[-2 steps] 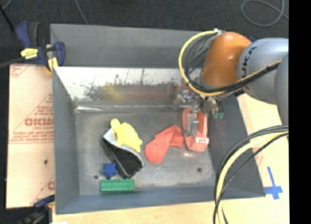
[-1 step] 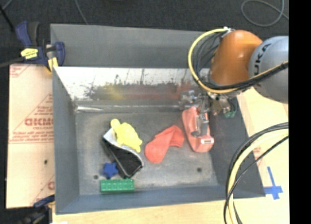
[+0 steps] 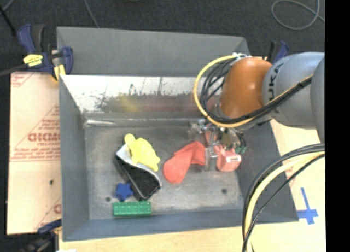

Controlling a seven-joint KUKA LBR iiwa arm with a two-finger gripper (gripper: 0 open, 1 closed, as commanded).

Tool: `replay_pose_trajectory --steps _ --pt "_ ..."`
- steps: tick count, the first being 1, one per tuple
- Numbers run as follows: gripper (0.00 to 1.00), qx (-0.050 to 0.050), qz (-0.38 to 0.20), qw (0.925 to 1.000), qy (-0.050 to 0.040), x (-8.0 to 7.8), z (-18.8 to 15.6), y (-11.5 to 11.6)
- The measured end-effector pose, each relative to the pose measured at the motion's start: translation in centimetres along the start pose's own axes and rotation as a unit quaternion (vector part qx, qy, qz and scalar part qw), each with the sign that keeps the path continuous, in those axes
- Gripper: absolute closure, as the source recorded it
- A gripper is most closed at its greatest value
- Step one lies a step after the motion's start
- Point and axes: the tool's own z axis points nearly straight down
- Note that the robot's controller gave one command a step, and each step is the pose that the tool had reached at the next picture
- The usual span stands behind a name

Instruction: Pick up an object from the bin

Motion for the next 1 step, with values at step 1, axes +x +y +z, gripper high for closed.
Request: replay_pose_trajectory --steps 1 --pt "1.0 0.0 -0.041 0.9992 0.0011 -0.31 1.14 1.13"
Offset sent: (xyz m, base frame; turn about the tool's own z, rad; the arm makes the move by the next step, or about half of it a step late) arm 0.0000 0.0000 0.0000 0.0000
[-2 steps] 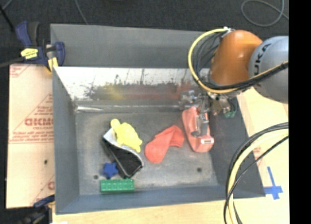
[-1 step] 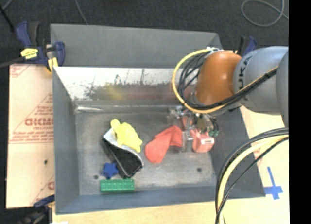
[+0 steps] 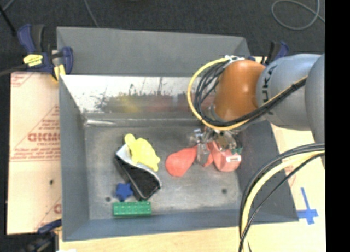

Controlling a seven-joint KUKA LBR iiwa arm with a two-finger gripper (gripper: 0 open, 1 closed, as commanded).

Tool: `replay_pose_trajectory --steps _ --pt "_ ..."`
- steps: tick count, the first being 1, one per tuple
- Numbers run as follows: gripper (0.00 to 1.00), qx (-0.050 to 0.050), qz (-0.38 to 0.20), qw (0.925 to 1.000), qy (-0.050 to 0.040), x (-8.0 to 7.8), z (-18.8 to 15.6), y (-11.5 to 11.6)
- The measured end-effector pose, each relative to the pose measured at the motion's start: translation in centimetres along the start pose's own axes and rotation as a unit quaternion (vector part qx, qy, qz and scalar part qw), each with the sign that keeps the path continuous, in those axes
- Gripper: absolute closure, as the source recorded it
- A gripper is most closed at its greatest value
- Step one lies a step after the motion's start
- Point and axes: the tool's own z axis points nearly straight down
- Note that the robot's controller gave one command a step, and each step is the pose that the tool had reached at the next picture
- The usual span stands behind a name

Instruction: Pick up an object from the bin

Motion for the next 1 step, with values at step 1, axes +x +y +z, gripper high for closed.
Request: replay_pose_trajectory --steps 1 --pt "1.0 0.0 -0.015 0.9999 -0.0002 -0.41 -0.02 -1.23"
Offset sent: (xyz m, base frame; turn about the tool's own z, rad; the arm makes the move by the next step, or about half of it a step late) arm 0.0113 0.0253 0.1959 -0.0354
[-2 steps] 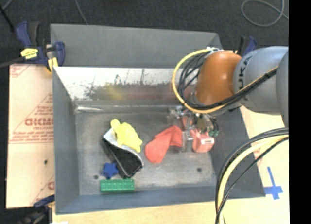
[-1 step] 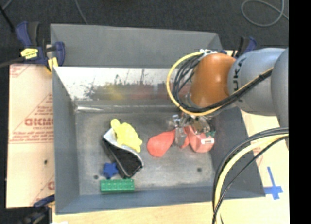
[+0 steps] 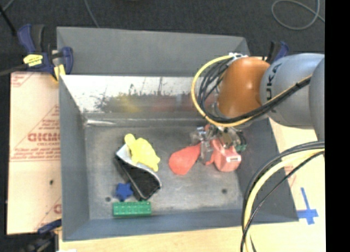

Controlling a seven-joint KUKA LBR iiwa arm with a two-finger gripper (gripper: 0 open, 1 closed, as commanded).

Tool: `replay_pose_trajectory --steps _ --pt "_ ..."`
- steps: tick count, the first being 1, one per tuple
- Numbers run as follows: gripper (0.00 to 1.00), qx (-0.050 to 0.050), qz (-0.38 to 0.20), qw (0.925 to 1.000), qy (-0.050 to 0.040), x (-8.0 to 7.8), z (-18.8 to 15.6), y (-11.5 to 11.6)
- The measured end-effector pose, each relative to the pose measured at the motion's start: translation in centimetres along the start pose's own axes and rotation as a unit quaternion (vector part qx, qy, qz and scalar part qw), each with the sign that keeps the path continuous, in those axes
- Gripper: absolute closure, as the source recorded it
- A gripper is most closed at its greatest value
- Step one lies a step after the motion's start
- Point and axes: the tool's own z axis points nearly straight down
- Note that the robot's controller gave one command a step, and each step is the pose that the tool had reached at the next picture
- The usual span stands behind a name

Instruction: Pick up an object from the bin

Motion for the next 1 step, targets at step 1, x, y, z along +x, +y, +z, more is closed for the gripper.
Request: replay_pose_trajectory --steps 1 --pt "1.0 0.0 -0.003 1.0 0.0013 -1.41 -19.18 2.92"
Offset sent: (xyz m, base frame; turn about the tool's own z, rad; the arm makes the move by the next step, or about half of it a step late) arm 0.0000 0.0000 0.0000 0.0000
